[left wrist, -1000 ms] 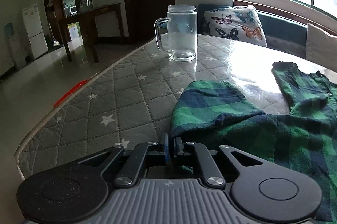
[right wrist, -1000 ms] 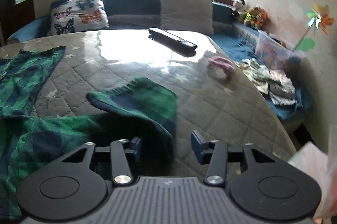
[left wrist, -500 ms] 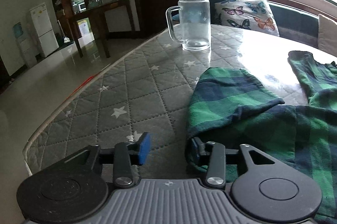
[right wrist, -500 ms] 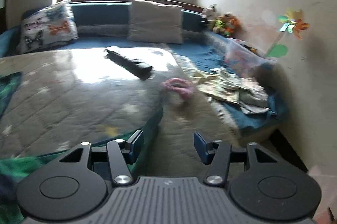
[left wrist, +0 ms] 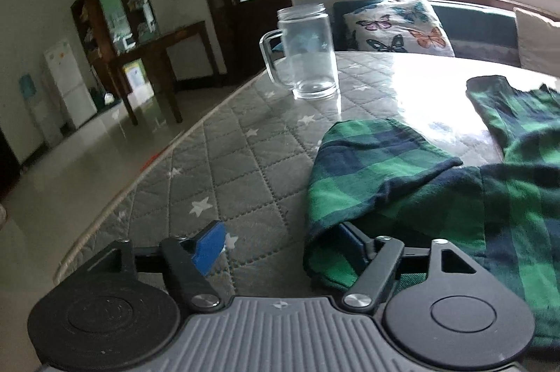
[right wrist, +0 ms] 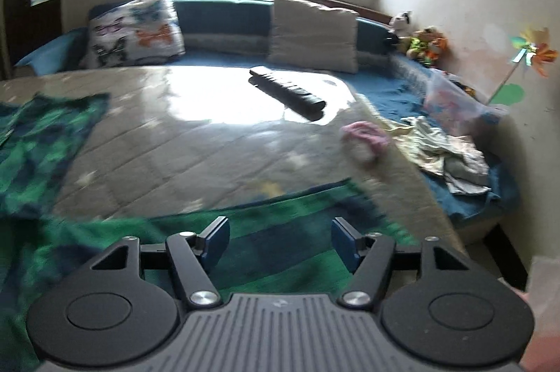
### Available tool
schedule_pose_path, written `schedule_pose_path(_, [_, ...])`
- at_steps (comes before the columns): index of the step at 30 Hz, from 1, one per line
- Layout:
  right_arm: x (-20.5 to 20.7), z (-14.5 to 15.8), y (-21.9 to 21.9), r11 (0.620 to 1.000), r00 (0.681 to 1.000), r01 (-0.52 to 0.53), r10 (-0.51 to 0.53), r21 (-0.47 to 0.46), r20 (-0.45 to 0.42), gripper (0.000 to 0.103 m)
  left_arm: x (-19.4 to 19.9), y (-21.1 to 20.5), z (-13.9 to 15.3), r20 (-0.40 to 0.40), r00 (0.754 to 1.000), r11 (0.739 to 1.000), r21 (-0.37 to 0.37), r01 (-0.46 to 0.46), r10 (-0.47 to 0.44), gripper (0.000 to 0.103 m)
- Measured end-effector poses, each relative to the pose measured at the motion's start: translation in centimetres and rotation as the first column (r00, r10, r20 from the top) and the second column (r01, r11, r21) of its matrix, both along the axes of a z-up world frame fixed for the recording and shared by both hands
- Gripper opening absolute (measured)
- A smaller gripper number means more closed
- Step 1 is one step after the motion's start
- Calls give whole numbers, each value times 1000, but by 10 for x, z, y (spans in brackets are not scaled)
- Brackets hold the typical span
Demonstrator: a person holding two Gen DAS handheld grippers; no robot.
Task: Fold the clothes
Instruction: 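Open both grippers and lay the spread shirt flat on the table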
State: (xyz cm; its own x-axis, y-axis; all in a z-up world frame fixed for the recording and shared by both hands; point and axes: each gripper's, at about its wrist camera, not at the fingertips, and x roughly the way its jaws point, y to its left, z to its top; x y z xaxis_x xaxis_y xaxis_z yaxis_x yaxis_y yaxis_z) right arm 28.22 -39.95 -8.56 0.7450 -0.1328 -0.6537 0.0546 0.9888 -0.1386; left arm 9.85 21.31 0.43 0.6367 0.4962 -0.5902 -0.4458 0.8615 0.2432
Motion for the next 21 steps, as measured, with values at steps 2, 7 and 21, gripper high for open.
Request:
schedule_pose_path(2, [-2, -5, 9, 1000, 1000, -18, 18, 10, -12, 67, 2, -4, 0, -3, 1000, 999, 25, 25, -25, 81])
schedule_pose_path(7, [-2, -17, 20, 999, 999, -26, 27, 24, -44, 67, 14, -19, -4, -25, 993, 987, 103, 121, -119, 91])
schedule_pose_path(21, [0, -23, 17, 999, 998, 16, -14, 38, -60, 77, 61, 19, -14, -11, 999, 997, 58, 44, -44, 59])
